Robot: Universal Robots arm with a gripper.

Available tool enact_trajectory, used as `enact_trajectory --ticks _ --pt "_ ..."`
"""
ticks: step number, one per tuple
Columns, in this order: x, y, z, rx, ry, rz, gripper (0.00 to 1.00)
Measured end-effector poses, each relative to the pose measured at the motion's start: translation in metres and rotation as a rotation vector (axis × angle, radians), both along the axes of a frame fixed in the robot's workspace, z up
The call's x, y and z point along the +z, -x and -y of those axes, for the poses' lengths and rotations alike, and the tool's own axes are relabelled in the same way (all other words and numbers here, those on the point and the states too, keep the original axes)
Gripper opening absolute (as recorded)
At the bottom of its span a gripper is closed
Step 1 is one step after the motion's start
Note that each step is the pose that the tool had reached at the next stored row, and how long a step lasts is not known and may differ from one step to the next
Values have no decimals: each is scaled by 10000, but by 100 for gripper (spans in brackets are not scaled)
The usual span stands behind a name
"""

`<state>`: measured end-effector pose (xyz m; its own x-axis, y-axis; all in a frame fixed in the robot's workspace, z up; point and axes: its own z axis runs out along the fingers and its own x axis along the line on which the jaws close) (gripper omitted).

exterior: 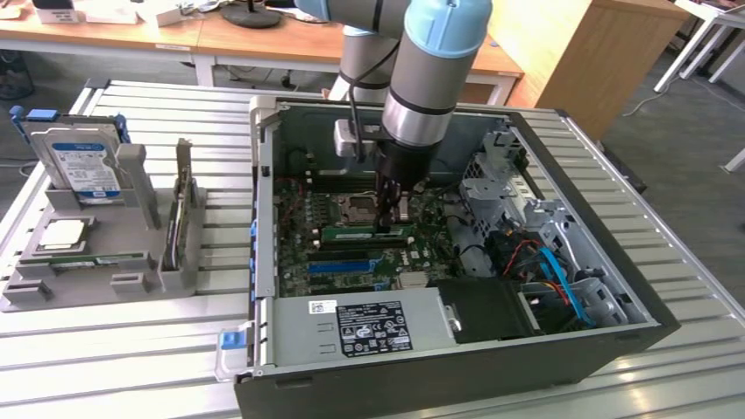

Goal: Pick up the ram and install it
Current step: 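Insert the ram into the slot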

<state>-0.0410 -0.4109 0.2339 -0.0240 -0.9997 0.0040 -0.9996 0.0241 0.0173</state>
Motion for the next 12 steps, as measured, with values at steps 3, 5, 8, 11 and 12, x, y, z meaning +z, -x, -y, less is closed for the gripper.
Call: enact_trajectory --ticks 3,5,8,11,12 --pt "-1 4 0 2 -1 1 12" --pt "0 4 0 2 0 0 12" --pt "-8 5 1 3 2 0 12" --pt "-9 5 0 2 1 0 12" --pt "-10 5 0 2 1 0 12"
